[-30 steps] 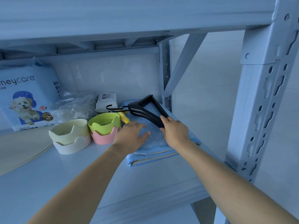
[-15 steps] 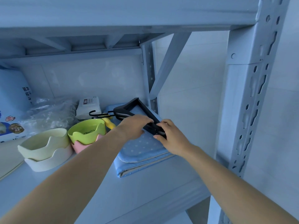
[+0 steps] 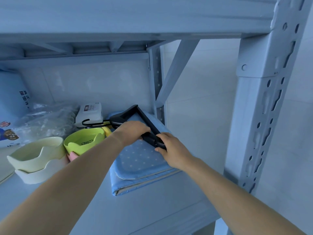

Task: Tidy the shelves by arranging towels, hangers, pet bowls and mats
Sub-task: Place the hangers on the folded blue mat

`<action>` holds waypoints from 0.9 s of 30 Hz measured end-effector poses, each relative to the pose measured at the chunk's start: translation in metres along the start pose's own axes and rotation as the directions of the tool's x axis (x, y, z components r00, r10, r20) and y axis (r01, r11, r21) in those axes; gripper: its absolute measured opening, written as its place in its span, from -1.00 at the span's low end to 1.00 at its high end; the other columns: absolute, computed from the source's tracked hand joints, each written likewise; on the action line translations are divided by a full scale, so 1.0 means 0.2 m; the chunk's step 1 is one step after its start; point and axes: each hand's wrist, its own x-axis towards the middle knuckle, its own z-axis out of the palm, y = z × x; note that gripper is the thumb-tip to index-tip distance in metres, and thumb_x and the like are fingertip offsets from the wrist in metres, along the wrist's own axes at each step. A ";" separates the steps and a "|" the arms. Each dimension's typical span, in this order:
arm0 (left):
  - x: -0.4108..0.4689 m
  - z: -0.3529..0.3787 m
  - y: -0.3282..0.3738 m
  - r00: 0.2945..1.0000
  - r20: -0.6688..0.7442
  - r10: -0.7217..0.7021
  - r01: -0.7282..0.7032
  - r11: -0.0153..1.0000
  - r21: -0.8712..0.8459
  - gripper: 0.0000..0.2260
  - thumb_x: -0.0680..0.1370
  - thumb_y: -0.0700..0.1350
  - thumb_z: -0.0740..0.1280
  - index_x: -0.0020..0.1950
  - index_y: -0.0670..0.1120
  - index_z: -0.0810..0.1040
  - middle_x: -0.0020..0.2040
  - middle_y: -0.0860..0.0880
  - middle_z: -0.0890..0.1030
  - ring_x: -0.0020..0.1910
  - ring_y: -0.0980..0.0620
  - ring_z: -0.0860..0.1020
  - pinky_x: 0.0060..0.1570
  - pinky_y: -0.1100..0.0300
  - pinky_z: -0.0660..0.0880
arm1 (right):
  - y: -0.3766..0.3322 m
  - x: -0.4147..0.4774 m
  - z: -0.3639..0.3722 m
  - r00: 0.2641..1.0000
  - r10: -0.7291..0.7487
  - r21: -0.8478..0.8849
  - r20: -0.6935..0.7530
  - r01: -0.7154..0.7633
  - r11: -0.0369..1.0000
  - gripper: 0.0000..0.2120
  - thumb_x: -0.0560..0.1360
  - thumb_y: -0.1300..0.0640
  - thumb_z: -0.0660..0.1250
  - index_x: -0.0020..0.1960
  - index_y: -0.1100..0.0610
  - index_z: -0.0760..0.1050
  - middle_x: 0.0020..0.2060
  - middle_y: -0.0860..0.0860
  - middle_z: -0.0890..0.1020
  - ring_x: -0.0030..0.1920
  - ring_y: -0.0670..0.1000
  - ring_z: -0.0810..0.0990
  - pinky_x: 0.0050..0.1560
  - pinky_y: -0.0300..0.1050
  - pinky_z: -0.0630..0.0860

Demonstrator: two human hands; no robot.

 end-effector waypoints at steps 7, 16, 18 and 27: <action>-0.02 0.02 -0.03 0.999 -0.011 -0.041 0.041 0.999 0.001 -0.89 0.54 -0.15 0.26 0.05 -0.06 0.49 -0.01 -0.02 0.55 0.03 -0.02 0.50 0.01 0.05 0.44 | 0.04 0.05 0.02 0.999 -0.042 0.028 -0.010 0.043 0.999 -0.54 0.51 0.01 0.31 0.35 0.12 0.33 0.23 -0.01 0.40 0.17 -0.01 0.45 0.15 -0.28 0.33; -0.11 0.10 -0.12 0.971 -0.196 -0.140 0.092 0.968 -0.234 -0.73 0.54 -0.17 0.29 0.24 -0.07 0.49 0.17 0.00 0.54 0.20 0.01 0.46 0.15 0.22 0.32 | 0.04 0.04 0.05 0.988 -0.106 0.136 -0.116 0.122 0.983 -0.64 0.51 0.02 0.31 0.27 0.11 0.46 0.21 -0.10 0.47 0.16 -0.12 0.48 0.09 -0.43 0.32; -0.13 0.11 -0.10 0.947 -0.260 -0.187 0.106 0.950 -0.295 -0.76 0.53 -0.22 0.29 0.20 -0.11 0.53 0.13 -0.04 0.56 0.16 -0.01 0.48 0.13 0.20 0.35 | 0.05 0.03 0.05 0.986 -0.091 0.140 -0.141 0.110 0.984 -0.65 0.52 0.06 0.31 0.28 0.13 0.46 0.23 -0.08 0.48 0.18 -0.11 0.48 0.13 -0.44 0.30; -0.18 0.24 0.12 0.781 -0.363 -0.507 0.238 0.780 -0.579 -0.64 0.52 -0.19 0.33 0.32 -0.10 0.46 0.34 -0.04 0.42 0.31 0.03 0.39 0.20 0.38 0.22 | 0.05 0.01 0.06 0.975 -0.075 0.115 -0.208 0.101 0.988 -0.63 0.47 0.16 0.35 0.27 0.16 0.48 0.22 -0.03 0.54 0.18 -0.08 0.52 0.12 -0.56 0.24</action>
